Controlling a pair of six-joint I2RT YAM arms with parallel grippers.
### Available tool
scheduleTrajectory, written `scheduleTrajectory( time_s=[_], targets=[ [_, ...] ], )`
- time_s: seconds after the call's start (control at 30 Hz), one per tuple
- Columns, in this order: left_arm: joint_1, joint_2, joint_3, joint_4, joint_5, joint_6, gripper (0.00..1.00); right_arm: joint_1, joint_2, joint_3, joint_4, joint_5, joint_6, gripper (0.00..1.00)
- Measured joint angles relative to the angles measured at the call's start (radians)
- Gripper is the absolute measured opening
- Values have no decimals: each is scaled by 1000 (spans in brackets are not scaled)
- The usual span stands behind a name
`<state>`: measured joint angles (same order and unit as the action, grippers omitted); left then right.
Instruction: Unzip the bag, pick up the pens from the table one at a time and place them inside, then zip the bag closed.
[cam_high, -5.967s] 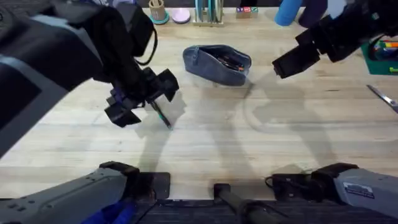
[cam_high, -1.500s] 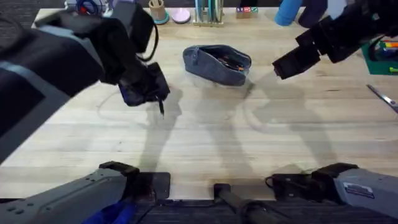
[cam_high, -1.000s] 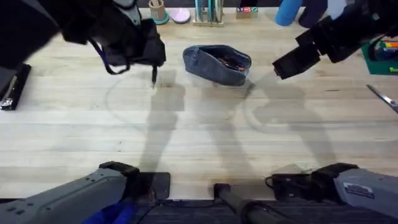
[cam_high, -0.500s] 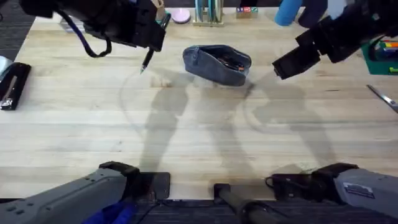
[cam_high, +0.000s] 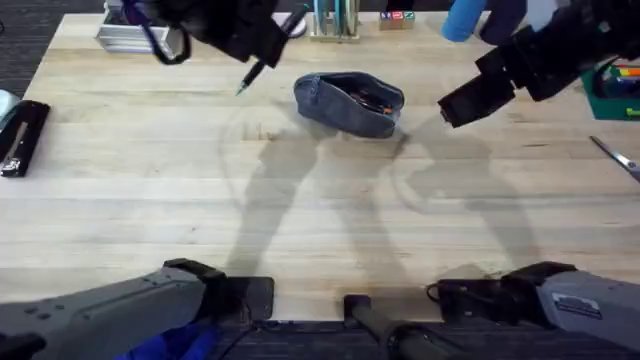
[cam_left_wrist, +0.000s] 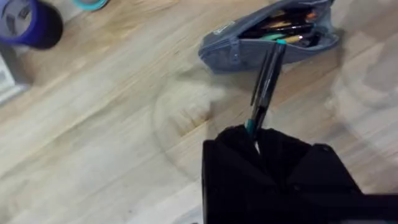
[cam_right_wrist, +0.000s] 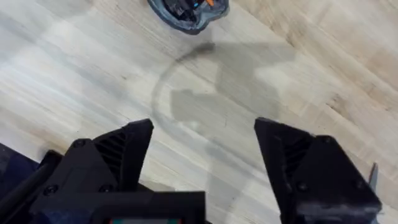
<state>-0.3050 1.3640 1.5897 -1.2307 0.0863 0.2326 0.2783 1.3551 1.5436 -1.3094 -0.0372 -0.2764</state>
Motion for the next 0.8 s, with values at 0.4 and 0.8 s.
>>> scheduleTrajectory(
  time_s=[0.4,0.8],
  targets=[
    [-84,156,31,62,80,213,40,0,0,0,0,0,0,996],
    [-97,246,31,159,196,546,40,0,0,0,0,0,0,997]
  ],
)
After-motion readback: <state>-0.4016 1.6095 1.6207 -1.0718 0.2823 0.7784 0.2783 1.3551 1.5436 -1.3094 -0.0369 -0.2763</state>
